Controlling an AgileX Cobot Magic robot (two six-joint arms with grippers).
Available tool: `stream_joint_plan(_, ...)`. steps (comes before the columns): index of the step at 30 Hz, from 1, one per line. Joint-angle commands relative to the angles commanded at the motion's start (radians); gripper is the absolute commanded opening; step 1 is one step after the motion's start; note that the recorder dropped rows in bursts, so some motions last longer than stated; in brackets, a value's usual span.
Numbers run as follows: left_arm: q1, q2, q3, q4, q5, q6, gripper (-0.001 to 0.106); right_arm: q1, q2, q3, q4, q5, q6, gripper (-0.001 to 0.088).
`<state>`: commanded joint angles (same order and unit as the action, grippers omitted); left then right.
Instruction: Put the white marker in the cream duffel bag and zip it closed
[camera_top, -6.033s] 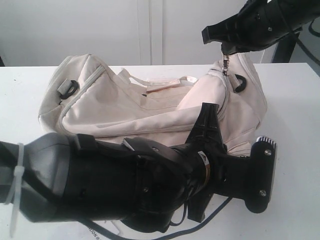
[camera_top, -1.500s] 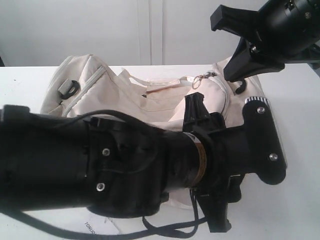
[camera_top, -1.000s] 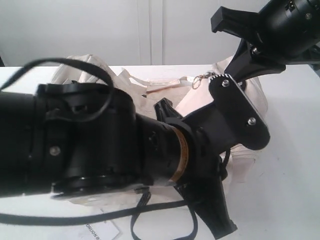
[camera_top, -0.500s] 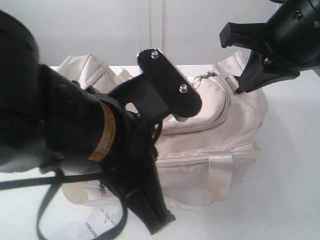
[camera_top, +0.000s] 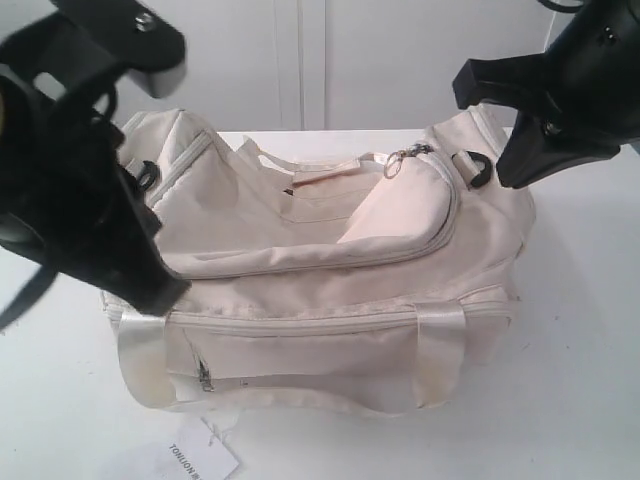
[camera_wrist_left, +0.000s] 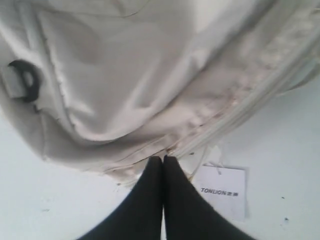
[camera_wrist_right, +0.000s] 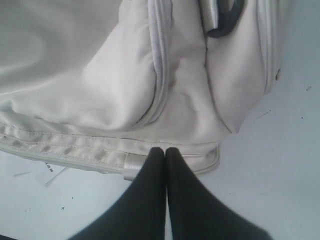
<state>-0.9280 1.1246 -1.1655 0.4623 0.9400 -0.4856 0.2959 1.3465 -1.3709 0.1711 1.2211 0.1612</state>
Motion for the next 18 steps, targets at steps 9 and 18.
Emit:
stream_joint_plan(9,0.288,-0.002,0.000,-0.225,0.000,0.205,0.000,0.000,-0.004,0.086,-0.055,0.000,0.000,0.0000)
stream_joint_plan(18,0.540,-0.002,0.000,-0.419,0.006,0.386,0.000,-0.006,-0.029,0.140,-0.060,-0.007,0.000,0.0000)
